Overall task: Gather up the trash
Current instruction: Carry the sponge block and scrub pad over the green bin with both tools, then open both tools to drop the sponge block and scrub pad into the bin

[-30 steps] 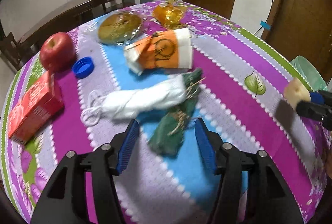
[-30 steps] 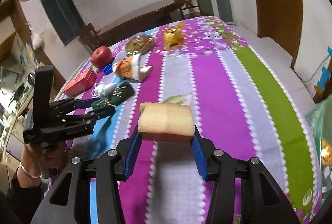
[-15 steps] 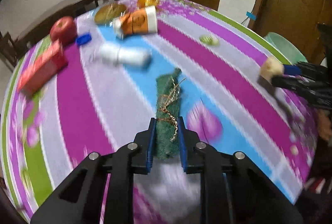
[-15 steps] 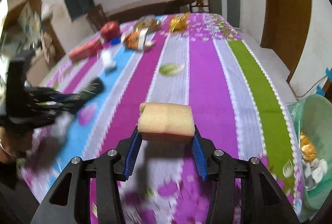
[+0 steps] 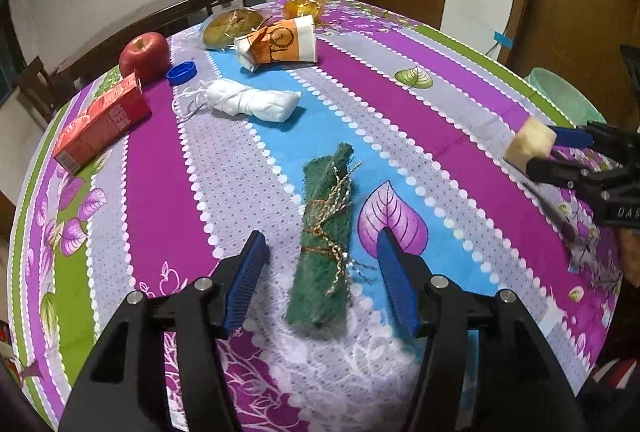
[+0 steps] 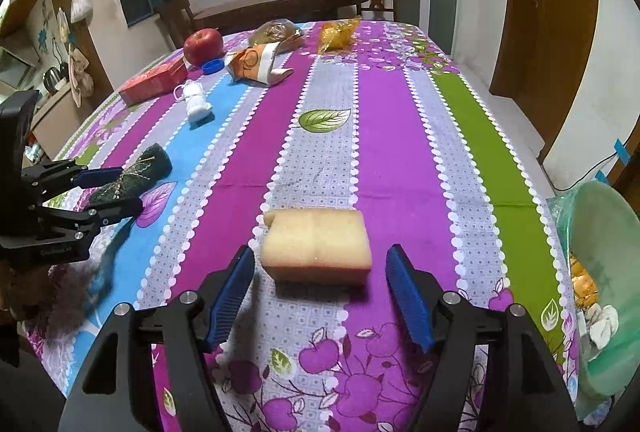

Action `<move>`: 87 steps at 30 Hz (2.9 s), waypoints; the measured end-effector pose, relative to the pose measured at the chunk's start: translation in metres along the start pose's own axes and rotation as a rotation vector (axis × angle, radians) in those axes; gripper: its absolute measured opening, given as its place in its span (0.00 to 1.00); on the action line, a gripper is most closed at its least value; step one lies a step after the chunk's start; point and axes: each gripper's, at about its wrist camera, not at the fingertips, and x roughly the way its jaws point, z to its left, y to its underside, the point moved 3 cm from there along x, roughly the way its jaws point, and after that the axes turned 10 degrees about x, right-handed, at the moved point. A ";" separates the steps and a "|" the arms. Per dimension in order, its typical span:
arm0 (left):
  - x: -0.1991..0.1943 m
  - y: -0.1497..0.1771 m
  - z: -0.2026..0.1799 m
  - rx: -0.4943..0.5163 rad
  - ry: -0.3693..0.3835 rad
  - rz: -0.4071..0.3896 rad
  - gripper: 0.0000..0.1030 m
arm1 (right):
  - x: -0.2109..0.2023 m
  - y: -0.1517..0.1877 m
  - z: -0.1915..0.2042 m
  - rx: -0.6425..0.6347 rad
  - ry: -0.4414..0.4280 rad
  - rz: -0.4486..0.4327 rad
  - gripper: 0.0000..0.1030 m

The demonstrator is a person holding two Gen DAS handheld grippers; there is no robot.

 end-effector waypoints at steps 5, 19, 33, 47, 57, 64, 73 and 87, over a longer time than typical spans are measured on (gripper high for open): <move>-0.005 0.001 -0.009 -0.011 -0.023 0.007 0.18 | 0.000 0.001 0.001 0.000 0.003 -0.010 0.47; -0.021 -0.050 -0.037 0.010 -0.143 -0.021 0.16 | -0.045 -0.018 -0.029 0.072 -0.006 -0.114 0.46; -0.026 -0.128 -0.122 0.189 -0.151 -0.098 0.16 | -0.115 -0.035 -0.110 0.147 0.090 -0.243 0.47; -0.009 -0.181 -0.206 0.330 -0.130 -0.137 0.16 | -0.179 -0.029 -0.204 0.235 0.245 -0.312 0.47; 0.015 -0.224 -0.272 0.446 -0.077 -0.156 0.16 | -0.201 -0.027 -0.278 0.278 0.383 -0.272 0.47; 0.035 -0.244 -0.307 0.501 -0.029 -0.151 0.16 | -0.202 -0.024 -0.327 0.307 0.451 -0.186 0.47; 0.070 -0.250 -0.346 0.579 0.171 -0.075 0.16 | -0.177 -0.020 -0.357 0.325 0.472 -0.068 0.47; 0.092 -0.233 -0.356 0.610 0.294 -0.012 0.51 | -0.126 -0.020 -0.345 0.231 0.449 0.040 0.51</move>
